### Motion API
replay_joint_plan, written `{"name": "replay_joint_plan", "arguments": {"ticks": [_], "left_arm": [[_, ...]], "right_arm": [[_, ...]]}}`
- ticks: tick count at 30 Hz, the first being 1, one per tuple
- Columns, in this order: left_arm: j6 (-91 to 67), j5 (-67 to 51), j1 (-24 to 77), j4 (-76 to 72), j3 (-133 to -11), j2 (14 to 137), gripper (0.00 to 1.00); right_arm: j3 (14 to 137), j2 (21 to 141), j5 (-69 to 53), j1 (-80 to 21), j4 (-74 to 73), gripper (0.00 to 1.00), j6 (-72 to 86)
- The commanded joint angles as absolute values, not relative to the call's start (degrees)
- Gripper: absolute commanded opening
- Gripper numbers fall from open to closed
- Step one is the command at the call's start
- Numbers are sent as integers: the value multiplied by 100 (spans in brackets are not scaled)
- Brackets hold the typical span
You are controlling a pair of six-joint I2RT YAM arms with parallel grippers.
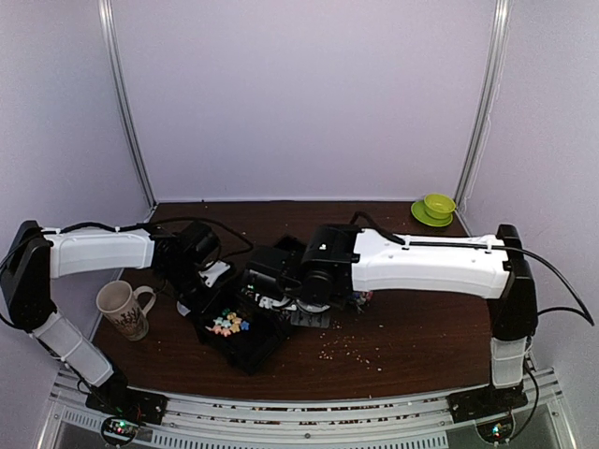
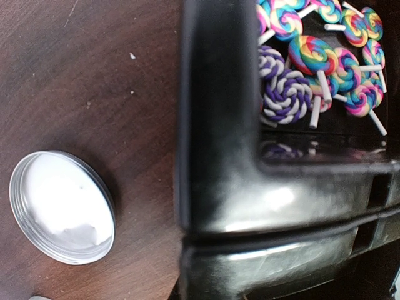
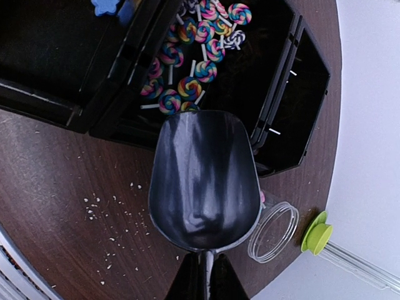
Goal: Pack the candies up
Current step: Scoop the fake candies from the plate.
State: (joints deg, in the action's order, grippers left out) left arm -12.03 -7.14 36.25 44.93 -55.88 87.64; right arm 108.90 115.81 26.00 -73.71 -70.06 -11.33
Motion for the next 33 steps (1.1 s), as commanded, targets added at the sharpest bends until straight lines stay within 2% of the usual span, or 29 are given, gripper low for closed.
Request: {"name": "replay_joint_plan", "arguments": {"ticks": [1,20,29,33], "left_arm": [[-1094,-937,3675,3851,-5951,8423,0],[-1072,-1118,3692,3755,-5948,8387,0],[-1059,-1212,3690,3714,-5930,8319,0],[-1042,-1264,3692,3704,-5932,8314,0]], "right_arm": [[11464,11855,3253,-7404,-7364,0,-1154],[11804,12709,3145,-7416,-7370,0,-1761],[11982,13014,3197,-7357,-7025,0,-1835],[11727,12927,2867,-7339,-6546,0,-1919]]}}
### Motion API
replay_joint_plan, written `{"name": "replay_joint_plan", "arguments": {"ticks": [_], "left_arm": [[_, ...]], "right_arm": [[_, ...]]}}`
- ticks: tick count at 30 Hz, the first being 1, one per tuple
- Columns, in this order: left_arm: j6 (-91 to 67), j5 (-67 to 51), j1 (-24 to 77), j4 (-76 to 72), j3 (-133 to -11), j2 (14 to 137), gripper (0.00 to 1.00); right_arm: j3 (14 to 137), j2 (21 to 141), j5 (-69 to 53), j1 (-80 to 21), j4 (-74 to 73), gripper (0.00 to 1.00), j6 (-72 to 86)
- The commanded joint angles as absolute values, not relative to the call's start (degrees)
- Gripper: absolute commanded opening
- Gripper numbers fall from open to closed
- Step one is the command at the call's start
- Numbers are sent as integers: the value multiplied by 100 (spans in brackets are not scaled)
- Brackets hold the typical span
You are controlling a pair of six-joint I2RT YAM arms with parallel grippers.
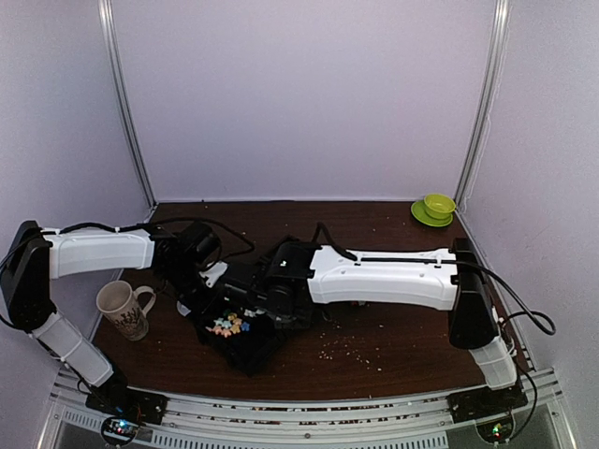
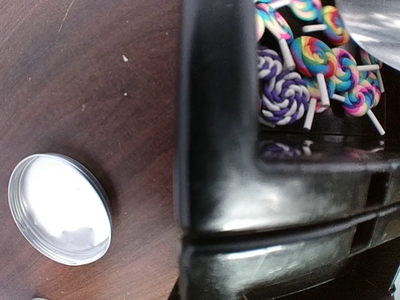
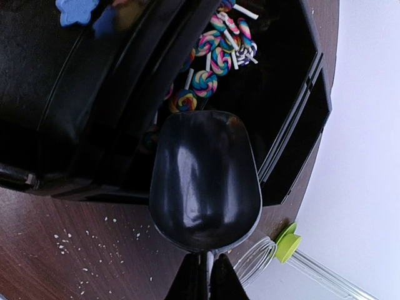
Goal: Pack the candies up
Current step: Scoop the fake candies from the plate.
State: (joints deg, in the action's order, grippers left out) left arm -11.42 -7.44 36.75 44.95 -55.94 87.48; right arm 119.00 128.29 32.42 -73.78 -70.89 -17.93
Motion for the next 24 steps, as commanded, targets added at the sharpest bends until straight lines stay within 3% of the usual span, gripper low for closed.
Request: {"name": "replay_joint_plan", "arguments": {"ticks": [1,8,16,24], "left_arm": [[-1038,-1280,3691,3698,-5928,8311,0],[-1042,-1257,3691,3697,-5928,8305,0],[-1001,-1248,3688,3696,-5919,8238,0],[-941,-1551,3691,3514,-5862,8054,0]], "right_arm": [[11572,12861,2779,-7332,-6366,0,-1955],[10638,12284,2157,-7310,-5142,0,-2061],[10373,12175,976,-6803,-5034,0,-1225],[10105,12278,894,-6687,-4426,0,-442]]}}
